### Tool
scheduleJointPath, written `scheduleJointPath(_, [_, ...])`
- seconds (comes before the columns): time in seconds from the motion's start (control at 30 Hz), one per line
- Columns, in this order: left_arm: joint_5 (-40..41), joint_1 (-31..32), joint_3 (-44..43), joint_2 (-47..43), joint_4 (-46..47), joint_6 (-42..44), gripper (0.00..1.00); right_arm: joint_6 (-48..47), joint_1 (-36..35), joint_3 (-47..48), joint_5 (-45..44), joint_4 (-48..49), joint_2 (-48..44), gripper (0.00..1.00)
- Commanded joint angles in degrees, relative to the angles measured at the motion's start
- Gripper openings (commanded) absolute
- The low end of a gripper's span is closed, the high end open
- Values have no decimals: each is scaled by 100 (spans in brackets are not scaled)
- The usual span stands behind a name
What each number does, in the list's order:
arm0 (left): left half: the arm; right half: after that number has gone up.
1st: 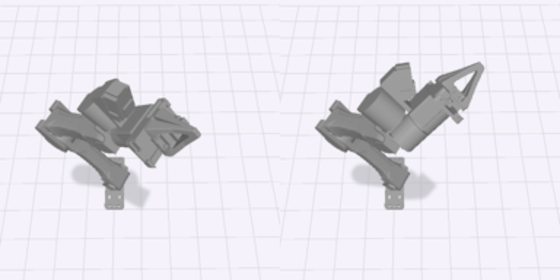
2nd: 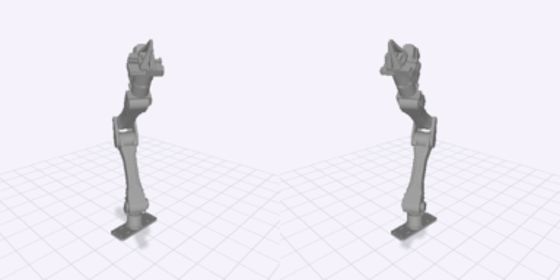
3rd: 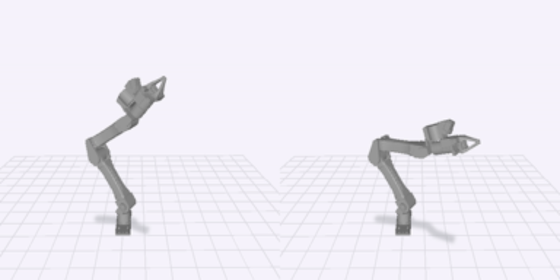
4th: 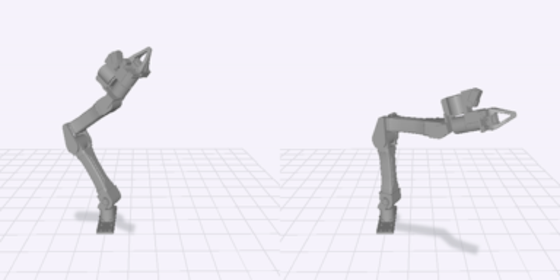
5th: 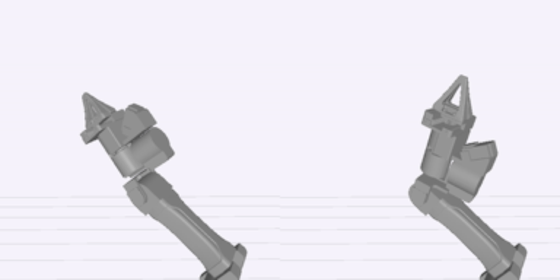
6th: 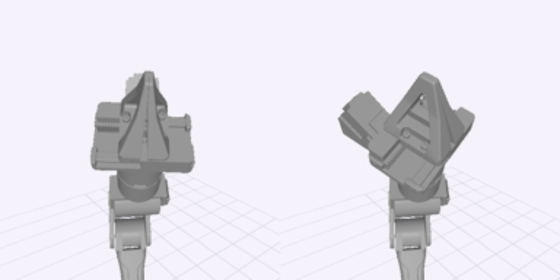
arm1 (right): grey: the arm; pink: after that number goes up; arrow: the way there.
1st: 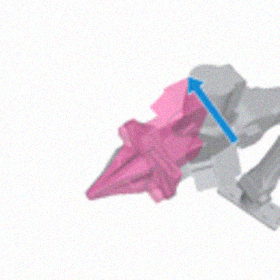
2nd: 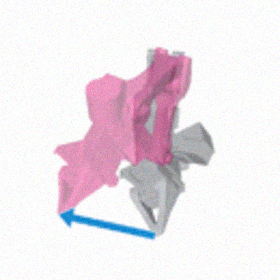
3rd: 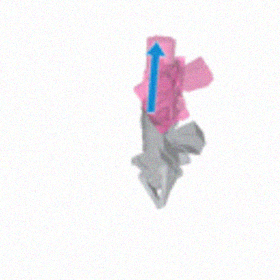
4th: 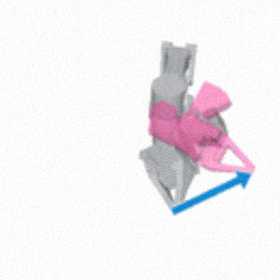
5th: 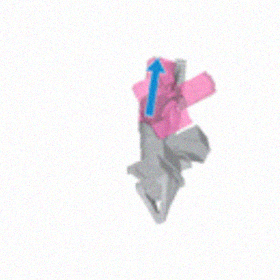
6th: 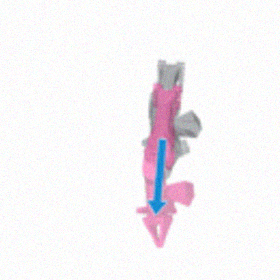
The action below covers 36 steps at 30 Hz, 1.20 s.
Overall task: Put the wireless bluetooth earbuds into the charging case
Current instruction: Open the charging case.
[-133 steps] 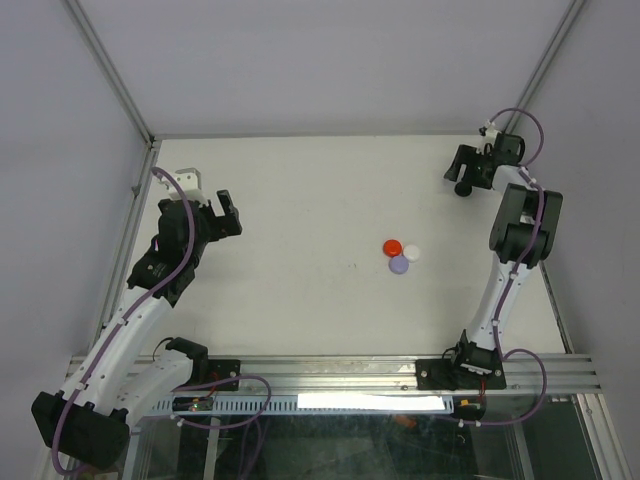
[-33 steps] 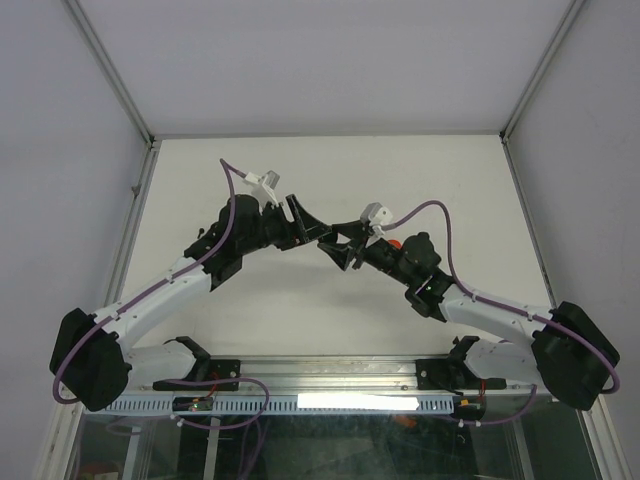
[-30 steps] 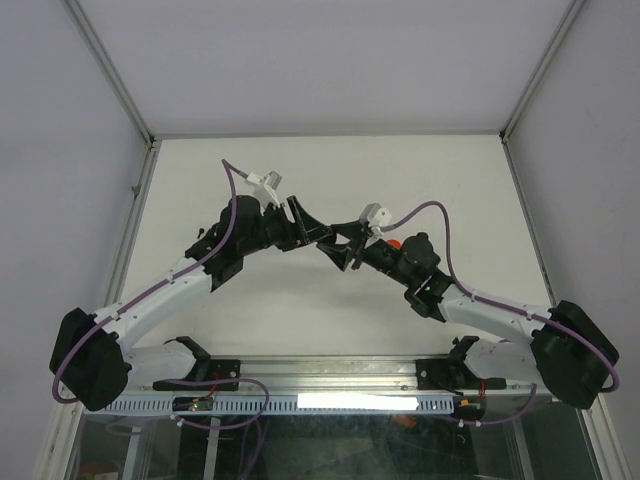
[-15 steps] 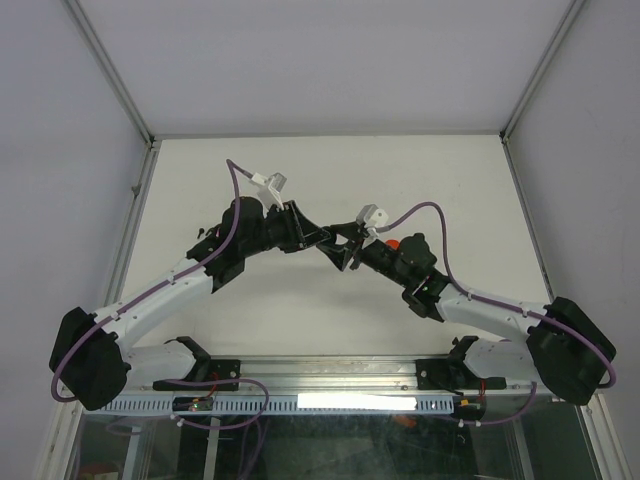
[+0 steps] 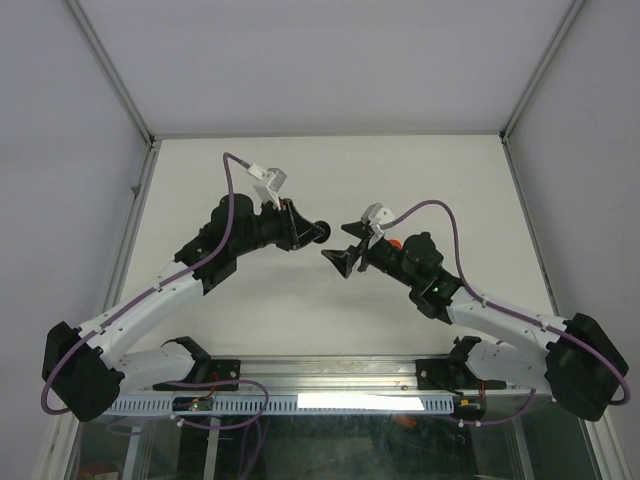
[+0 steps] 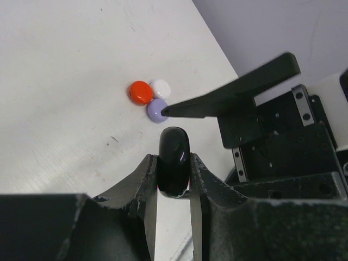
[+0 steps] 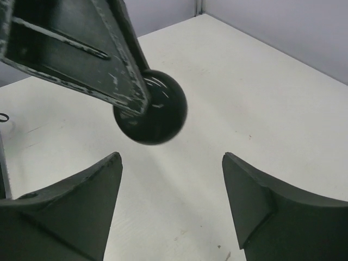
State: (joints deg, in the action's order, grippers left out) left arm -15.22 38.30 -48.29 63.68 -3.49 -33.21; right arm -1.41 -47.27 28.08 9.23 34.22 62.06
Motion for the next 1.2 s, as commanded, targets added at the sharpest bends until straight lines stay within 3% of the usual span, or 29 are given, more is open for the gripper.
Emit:
scheduleJointPath(0.0, [-165,52,-408,-294,-126,960,13,185,321,407,701,-585,-300,83])
scheduleJointPath(0.2, [-1024,50,-667,-332,-494,1907,13,746,985,314,2582,-288,-431,82])
scheduleJointPath(0.37, [-1585,54,-937,-278,-890,2663,13,798,1126,449,3472,-170,-414,78])
scheduleJointPath(0.87, [-2660,54,-1379,-52,-1323,3769,14,1398,1180,810,4358,750,47,67])
scheduleJointPath(1.17, [-2715,52,-1431,-57,-1386,4003,14,1830,1180,918,4719,1278,453,49])
